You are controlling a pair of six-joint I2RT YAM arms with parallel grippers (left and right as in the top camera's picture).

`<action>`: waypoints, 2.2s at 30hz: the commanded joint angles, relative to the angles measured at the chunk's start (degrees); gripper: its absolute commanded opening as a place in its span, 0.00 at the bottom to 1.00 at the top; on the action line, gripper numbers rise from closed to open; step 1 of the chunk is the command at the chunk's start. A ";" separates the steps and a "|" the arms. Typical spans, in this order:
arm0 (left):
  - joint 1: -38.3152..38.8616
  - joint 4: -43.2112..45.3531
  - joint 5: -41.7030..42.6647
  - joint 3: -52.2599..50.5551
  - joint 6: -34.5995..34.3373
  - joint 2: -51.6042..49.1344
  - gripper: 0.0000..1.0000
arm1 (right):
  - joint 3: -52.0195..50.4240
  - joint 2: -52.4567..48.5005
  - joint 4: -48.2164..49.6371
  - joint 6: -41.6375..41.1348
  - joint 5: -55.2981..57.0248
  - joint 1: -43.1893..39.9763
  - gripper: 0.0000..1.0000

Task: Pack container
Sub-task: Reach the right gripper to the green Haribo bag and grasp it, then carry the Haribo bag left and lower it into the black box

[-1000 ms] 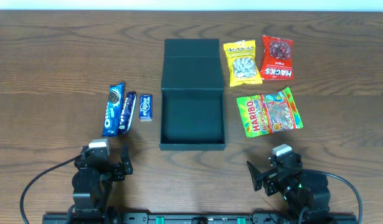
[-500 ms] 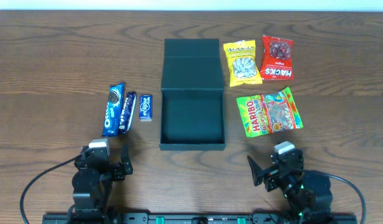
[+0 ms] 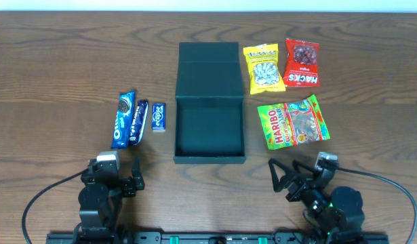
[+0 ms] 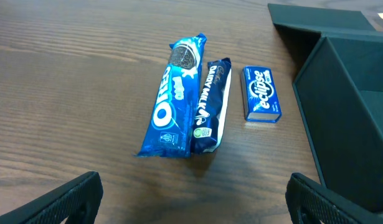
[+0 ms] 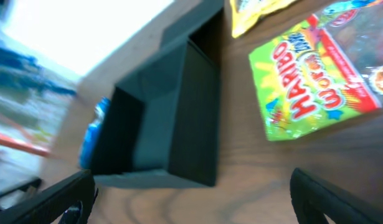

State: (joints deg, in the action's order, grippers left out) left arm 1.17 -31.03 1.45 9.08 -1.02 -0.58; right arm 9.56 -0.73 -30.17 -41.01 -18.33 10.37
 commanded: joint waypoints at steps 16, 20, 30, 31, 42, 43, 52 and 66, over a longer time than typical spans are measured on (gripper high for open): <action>-0.28 0.17 -0.42 -0.76 0.83 0.33 0.95 | 18.21 -30.80 -0.20 16.17 7.23 0.52 0.99; -0.28 0.17 -0.42 -0.76 0.83 0.33 0.95 | 26.01 -44.28 -2.01 21.51 16.26 0.52 0.99; -0.28 0.17 -0.42 -0.76 0.83 0.33 0.95 | 42.38 -80.63 1.22 13.62 25.55 0.52 0.99; -0.28 0.17 -0.42 -0.76 0.83 0.33 0.95 | 43.19 -82.99 1.40 13.62 26.84 0.50 0.99; -0.28 0.20 -0.42 -0.76 0.83 0.33 0.95 | 44.52 -98.66 5.90 19.02 30.64 -1.42 0.99; -0.28 0.20 -0.42 -0.76 0.83 0.33 0.95 | 44.52 -99.41 5.95 19.04 30.25 -1.64 0.99; -0.28 0.17 -0.42 -0.76 0.83 0.33 0.95 | 44.52 -103.86 6.14 20.33 27.91 -2.47 0.30; -0.28 0.17 -0.42 -0.76 0.83 0.33 0.95 | 44.61 -100.94 1.03 20.31 22.34 -2.47 0.01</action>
State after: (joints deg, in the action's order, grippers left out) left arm 1.17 -31.00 1.45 9.08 -1.04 -0.58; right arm 55.77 -101.45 -27.00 -20.80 8.34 8.05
